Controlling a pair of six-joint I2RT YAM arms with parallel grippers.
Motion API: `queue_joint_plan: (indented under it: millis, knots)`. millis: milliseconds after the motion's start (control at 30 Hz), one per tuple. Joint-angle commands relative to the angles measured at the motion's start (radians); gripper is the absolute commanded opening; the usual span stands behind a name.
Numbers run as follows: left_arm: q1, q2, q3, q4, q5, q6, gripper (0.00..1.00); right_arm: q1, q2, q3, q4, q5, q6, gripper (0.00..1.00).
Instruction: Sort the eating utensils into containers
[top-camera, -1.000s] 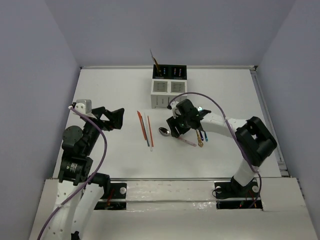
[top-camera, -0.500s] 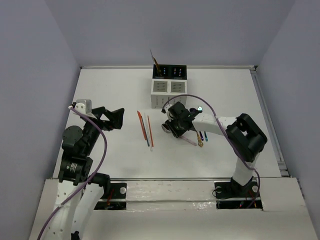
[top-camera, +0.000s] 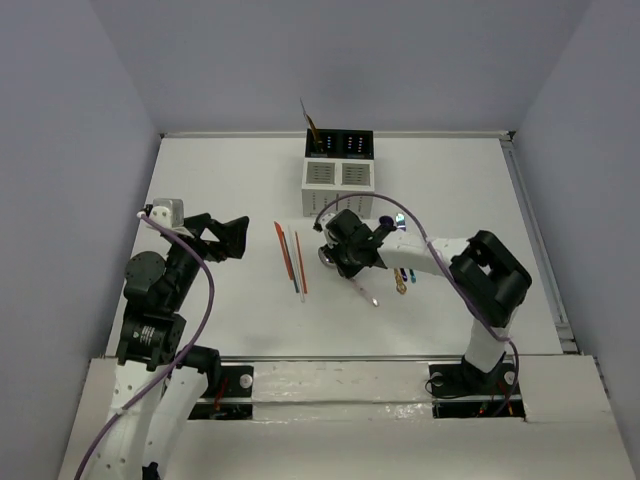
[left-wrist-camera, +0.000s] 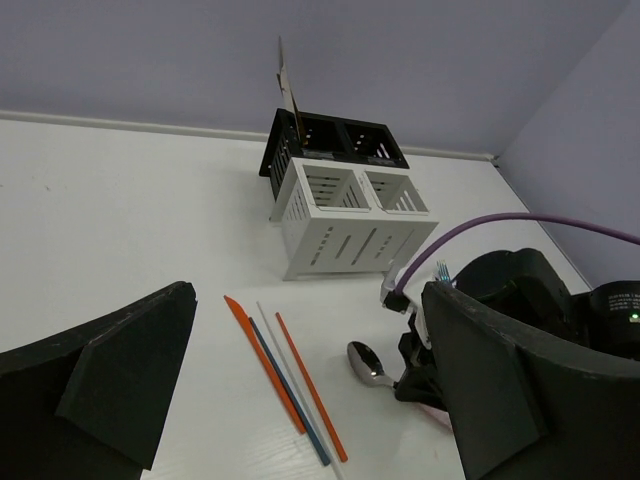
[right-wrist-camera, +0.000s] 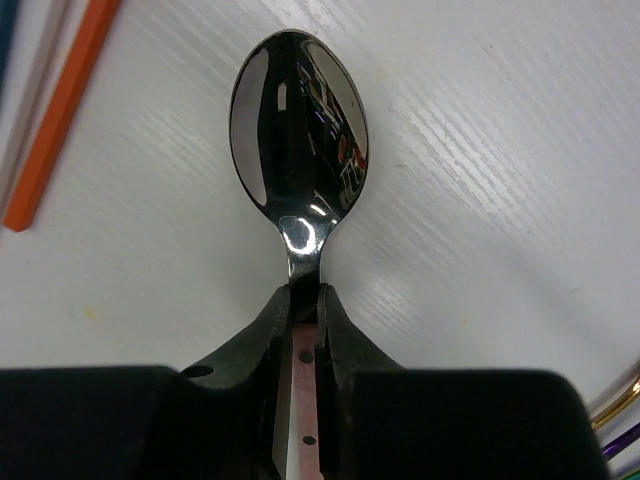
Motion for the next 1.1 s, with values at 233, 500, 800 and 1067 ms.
queue_joint_plan:
  millis: [233, 500, 800, 1067]
  knots:
    - [0.0, -0.013, -0.01, 0.041, 0.016, 0.005, 0.99, 0.01, -0.373, -0.07, 0.312, 0.023, 0.092, 0.0]
    - [-0.01, -0.004, -0.01, 0.042, 0.019, 0.005, 0.99, -0.043, -0.416, -0.038, 0.557, 0.192, 0.101, 0.0]
    - [-0.01, 0.008, -0.01, 0.045, 0.026, 0.005, 0.99, -0.263, -0.263, 0.138, 0.832, 0.117, 0.071, 0.0]
    - [-0.019, 0.018, -0.006, 0.039, 0.028, 0.01, 0.99, -0.371, 0.024, 0.383, 1.024, 0.135, 0.008, 0.0]
